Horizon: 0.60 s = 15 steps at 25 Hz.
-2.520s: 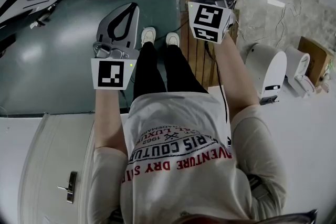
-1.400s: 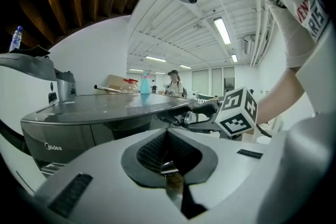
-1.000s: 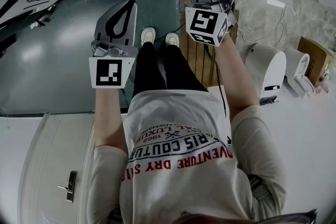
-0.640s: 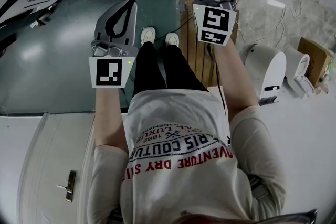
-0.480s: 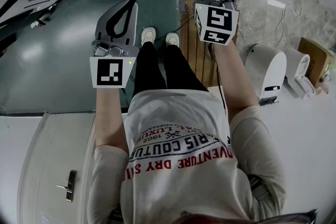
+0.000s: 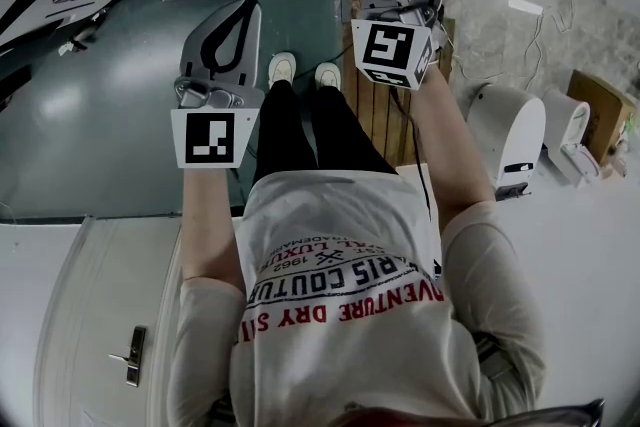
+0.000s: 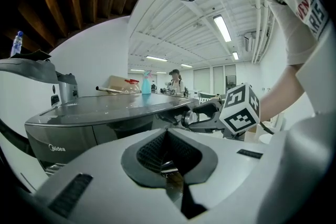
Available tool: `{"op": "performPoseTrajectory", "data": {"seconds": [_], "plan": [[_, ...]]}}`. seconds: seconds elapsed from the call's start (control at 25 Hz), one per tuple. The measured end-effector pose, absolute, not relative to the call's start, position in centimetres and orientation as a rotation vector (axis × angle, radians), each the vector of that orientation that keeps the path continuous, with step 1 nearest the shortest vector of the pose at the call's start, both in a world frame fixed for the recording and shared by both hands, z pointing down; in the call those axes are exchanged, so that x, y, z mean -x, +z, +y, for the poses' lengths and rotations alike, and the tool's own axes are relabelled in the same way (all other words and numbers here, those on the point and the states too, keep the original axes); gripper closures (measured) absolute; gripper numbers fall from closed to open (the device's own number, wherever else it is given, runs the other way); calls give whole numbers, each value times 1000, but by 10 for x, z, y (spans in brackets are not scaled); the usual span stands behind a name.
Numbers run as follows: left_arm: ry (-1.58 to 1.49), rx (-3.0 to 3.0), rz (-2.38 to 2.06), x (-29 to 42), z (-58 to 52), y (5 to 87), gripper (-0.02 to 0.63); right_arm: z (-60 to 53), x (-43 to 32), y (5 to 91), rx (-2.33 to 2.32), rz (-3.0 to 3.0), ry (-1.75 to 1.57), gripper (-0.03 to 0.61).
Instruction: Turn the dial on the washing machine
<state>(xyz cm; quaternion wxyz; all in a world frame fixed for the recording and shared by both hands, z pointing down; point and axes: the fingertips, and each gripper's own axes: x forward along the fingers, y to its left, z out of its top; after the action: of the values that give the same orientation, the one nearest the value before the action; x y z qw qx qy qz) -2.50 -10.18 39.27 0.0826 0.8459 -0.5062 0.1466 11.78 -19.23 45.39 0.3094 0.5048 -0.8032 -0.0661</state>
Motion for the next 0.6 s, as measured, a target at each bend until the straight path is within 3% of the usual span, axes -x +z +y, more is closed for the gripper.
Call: {"op": "performPoseTrajectory", "data": {"seconds": [0.6], "plan": [[476, -2519, -1512, 29, -99, 395, 598, -199, -128, 457, -1362, -2078, -131, 301]]}}
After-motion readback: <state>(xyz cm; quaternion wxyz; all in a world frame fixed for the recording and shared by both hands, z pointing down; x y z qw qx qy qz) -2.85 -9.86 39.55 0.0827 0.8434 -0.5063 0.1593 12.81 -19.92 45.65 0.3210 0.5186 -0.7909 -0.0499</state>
